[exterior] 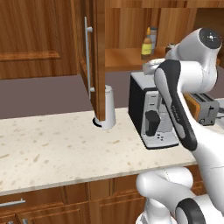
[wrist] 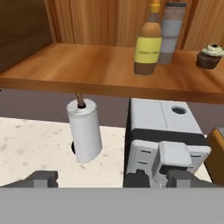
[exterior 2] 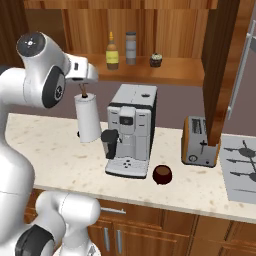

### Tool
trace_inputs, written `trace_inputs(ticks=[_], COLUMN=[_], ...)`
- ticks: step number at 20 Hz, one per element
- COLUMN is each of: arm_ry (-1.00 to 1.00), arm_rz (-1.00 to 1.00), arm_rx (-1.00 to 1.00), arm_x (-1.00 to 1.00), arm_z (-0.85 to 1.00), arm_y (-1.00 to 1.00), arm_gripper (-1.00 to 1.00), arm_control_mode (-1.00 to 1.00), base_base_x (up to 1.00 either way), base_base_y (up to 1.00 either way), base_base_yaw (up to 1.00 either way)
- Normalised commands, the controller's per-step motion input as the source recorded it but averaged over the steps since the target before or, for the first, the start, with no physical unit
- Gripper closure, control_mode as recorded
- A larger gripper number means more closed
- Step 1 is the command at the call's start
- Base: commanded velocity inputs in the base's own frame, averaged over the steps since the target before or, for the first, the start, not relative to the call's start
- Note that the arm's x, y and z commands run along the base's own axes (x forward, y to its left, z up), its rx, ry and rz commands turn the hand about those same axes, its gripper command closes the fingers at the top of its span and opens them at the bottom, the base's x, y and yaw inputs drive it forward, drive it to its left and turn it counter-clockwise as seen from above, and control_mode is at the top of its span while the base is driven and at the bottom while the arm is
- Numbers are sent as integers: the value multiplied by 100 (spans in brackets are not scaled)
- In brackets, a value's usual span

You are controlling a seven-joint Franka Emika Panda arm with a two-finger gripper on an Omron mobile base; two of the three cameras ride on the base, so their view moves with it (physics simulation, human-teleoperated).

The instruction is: Pick the cinnamon and honey bottle from the cabinet and place them next to the mug.

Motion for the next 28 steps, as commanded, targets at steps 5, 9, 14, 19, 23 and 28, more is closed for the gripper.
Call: trace_inputs(ticks=[5,9,14,19,23,28], arm_ry=[-15,0,0,0,0,0], arm_rz=[-9,-6,0,-1,-2,0], arm_rx=[0,1,8,14,2,0], arm_x=[77,38,6,14,42,43], arm_z=[57,13,7,3,0,0], arm_y=[-15,-17,-35,-32,-3,0], arm_gripper=[-100,-100,-100,-100,-100,-100], arm_control_mode=[-100,-100,-100,-100,-100,-100], base_base_x=[0,0,0,0,0,0], base_base_y=[0,0,0,0,0,0], base_base_yaw=[0,0,0,0,0,0])
